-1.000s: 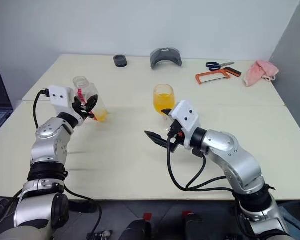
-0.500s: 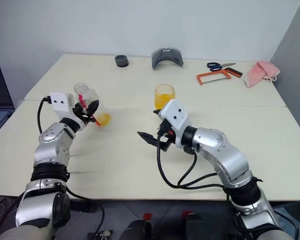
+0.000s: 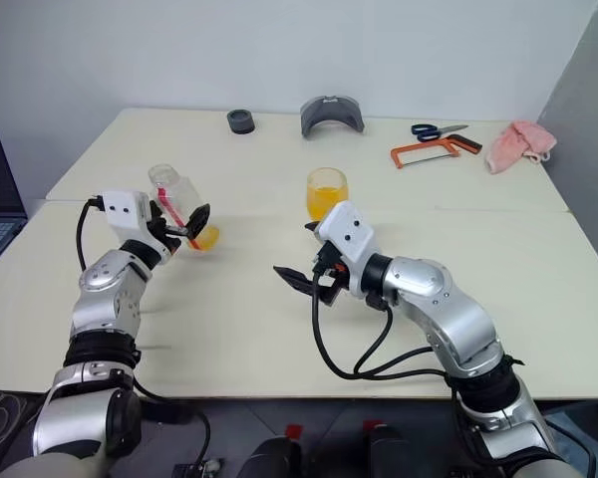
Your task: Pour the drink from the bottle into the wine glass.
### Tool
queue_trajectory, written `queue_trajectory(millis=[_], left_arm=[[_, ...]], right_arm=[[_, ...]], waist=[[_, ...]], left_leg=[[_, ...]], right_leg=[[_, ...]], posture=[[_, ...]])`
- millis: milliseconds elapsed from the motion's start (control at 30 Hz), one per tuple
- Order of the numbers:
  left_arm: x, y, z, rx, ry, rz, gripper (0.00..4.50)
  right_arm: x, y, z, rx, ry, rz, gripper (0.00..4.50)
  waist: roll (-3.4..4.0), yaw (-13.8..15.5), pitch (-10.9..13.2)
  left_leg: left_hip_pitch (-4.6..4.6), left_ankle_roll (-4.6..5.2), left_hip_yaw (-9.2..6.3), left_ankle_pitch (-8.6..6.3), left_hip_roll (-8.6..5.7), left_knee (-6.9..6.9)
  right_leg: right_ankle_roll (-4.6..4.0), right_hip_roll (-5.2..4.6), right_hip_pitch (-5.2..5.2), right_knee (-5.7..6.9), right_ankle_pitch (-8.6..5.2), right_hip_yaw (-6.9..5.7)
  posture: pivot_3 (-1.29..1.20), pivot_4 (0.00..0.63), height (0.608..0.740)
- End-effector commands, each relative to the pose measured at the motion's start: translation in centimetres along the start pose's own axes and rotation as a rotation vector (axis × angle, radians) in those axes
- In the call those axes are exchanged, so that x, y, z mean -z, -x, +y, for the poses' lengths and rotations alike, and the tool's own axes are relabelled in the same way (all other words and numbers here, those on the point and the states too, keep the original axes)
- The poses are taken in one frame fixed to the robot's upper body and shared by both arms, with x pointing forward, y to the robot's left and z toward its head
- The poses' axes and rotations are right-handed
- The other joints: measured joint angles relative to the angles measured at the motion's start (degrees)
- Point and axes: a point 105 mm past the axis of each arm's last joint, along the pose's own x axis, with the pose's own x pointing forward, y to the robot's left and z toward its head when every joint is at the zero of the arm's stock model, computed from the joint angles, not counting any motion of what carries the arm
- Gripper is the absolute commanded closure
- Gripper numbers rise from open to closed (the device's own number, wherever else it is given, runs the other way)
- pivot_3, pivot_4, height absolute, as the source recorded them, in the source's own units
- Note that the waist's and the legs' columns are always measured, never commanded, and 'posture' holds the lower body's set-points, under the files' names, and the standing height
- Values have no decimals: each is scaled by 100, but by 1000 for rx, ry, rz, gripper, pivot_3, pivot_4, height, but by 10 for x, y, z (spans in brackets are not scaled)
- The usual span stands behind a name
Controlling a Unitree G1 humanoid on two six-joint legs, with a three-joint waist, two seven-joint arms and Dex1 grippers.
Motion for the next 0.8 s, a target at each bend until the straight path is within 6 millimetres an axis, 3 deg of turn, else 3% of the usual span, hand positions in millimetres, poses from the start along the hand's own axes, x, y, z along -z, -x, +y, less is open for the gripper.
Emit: queue_trajectory(millis=[33, 333, 567, 667, 800], left_arm=[[-17, 5, 1, -14, -67, -59, 17], [-10, 50, -7, -2, -123, -4, 17], [-4, 85, -17, -122, -73, -3, 17], [4, 95, -23, -147, -71, 3, 17], [8, 100, -27, -152, -67, 10, 17]], right_arm=[[-3, 5, 5, -13, 28, -32, 0], [53, 33, 5, 115, 90, -14, 0], [92, 65, -38, 570, -31, -65, 0], [101, 70, -45, 681, -59, -87, 0], [104, 67, -45, 693, -62, -101, 0]], waist=[[-1, 2, 0], [0, 12, -1], [-2, 46, -3], [-2, 63, -3], [-2, 76, -3]], left_leg=[[0, 0, -2, 0, 0, -1], [3, 1, 3, -1, 5, -11], [23, 1, 16, -1, 9, -19], [26, 0, 26, 0, 11, -21], [30, 1, 37, -1, 11, -23]], right_leg=[[0, 0, 0, 0, 0, -1], [0, -1, 2, -7, 0, 5], [1, 0, 16, -6, 0, 16], [0, 0, 14, -6, 0, 22], [1, 3, 14, -7, 0, 26]], posture=[[0, 150, 740], [0, 150, 740], [0, 150, 740], [0, 150, 740], [0, 150, 740]])
